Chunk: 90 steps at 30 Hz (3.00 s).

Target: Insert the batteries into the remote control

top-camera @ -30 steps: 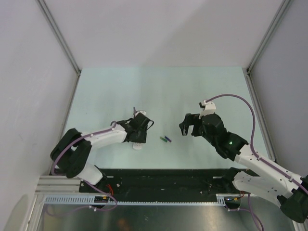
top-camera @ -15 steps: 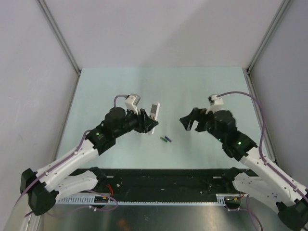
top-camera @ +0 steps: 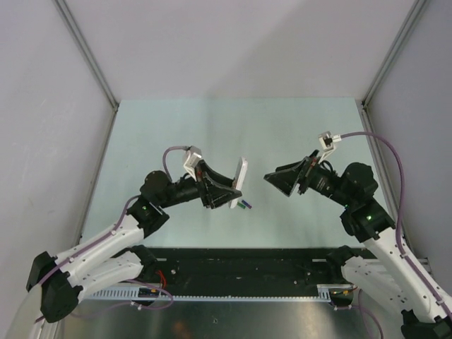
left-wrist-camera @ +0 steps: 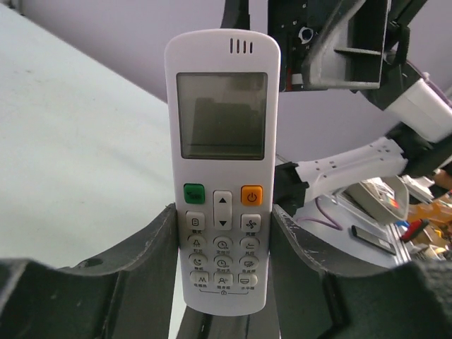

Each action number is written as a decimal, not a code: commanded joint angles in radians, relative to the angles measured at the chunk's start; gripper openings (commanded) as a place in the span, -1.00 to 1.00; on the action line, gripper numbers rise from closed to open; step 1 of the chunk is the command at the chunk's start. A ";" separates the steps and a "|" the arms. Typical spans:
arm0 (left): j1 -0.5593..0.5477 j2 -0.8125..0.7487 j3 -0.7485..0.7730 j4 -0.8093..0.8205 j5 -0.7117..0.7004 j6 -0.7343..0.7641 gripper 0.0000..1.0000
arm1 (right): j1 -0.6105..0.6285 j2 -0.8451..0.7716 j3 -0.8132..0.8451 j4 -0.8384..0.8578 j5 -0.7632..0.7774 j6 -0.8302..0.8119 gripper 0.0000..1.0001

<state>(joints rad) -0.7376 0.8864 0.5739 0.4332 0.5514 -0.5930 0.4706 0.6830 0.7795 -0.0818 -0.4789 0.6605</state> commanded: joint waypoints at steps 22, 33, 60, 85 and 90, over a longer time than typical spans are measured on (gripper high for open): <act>-0.240 -0.007 0.119 -0.272 -0.720 0.308 -1.00 | 0.378 0.205 0.142 -0.084 0.609 0.004 0.99; -0.244 -0.012 0.113 -0.295 -0.711 0.306 -1.00 | 0.401 0.213 0.158 -0.049 0.596 -0.036 1.00; 0.000 0.045 0.038 0.271 0.242 -0.206 -0.99 | 0.252 0.161 0.129 0.238 -0.014 -0.010 1.00; 0.000 0.117 -0.006 0.472 0.300 -0.340 -1.00 | 0.313 0.201 0.129 0.246 -0.010 -0.111 0.14; 0.000 0.126 -0.009 0.473 0.289 -0.341 -0.27 | 0.319 0.199 0.129 0.234 -0.018 -0.114 -0.49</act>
<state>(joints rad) -0.7387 1.0103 0.5682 0.8402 0.8192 -0.9184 0.7856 0.8848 0.8970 0.1192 -0.4976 0.5674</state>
